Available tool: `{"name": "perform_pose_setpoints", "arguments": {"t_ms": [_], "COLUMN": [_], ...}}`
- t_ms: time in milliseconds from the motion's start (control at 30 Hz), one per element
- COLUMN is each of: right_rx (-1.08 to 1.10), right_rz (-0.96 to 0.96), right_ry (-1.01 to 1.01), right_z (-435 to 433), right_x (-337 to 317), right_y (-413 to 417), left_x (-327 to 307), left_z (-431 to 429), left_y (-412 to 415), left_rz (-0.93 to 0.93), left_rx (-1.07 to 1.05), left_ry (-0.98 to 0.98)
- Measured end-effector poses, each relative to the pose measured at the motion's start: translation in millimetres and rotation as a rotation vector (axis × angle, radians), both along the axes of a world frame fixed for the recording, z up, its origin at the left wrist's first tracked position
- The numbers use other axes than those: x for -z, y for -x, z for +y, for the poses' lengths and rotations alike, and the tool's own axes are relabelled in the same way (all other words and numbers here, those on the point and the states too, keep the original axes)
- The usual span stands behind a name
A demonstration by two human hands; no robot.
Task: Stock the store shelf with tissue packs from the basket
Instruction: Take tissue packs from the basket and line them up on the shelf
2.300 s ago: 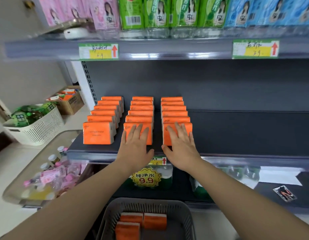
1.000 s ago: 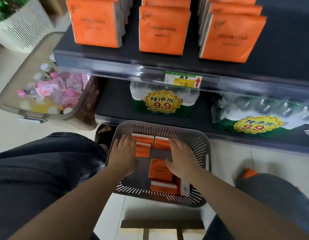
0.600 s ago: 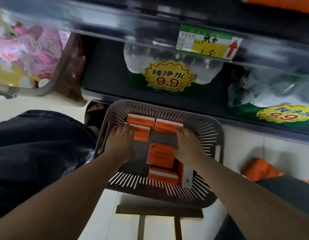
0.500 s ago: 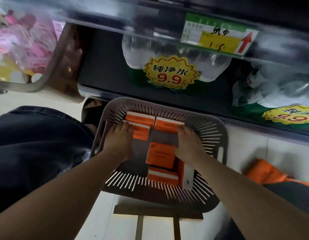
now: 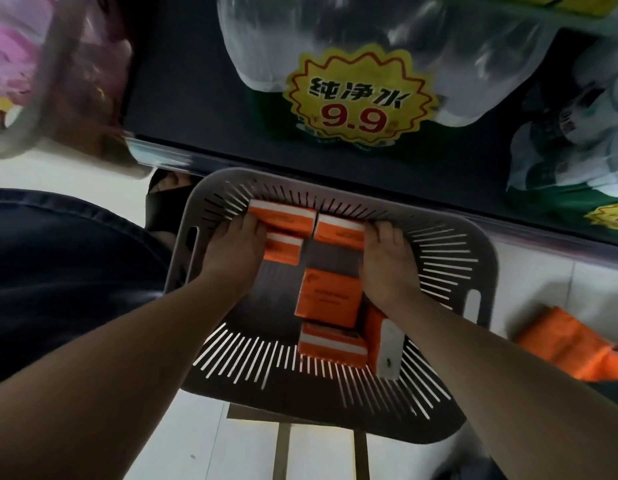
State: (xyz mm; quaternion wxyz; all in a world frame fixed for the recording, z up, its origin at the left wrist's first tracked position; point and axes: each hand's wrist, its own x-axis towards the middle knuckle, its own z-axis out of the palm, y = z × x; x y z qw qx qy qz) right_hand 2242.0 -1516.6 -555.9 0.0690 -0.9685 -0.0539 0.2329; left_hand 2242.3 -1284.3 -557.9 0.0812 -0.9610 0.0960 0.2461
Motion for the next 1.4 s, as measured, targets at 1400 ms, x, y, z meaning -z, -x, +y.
{"name": "perform_pose_setpoints", "arguments": {"t_ms": [1400], "right_rx": [0.297], "right_rz": [-0.055], "right_ry": [-0.385], "right_z": [-27.3], "right_x": [-158.6], "right_y": [6.3], "left_x": [-156.3], "left_z": [-9.8], "left_y": [-2.9], "left_rz": [0.09], "left_rx": [-0.135], "left_ry": [0.187]}}
